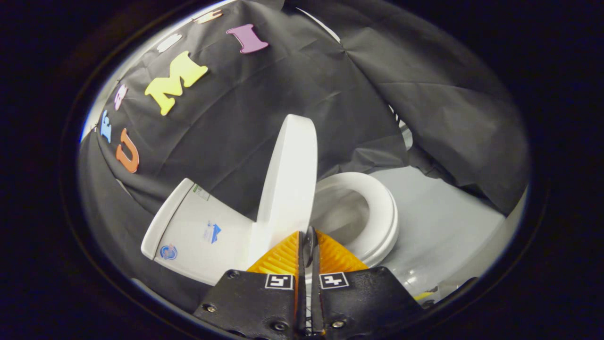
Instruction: Open the toilet lid.
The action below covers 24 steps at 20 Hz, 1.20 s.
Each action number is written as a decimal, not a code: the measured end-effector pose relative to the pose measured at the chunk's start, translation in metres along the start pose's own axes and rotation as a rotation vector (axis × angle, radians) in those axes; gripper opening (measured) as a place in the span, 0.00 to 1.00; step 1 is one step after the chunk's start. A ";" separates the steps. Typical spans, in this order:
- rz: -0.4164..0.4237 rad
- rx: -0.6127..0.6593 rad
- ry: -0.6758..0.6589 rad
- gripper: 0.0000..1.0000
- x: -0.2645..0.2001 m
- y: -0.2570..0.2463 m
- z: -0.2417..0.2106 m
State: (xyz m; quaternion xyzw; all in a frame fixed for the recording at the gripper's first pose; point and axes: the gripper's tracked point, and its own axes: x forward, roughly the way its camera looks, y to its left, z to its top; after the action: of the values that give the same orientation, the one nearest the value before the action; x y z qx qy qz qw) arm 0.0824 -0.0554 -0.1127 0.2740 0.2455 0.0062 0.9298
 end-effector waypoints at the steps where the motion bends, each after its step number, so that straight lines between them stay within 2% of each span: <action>1: -0.002 -0.010 -0.004 0.07 0.000 0.003 0.000; 14: 0.032 -0.098 -0.037 0.07 -0.013 0.053 0.004; 24: 0.032 -0.228 -0.085 0.07 -0.022 0.099 0.004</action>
State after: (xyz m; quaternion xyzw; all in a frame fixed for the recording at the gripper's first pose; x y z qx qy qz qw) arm 0.0775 0.0238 -0.0488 0.1705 0.1993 0.0373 0.9643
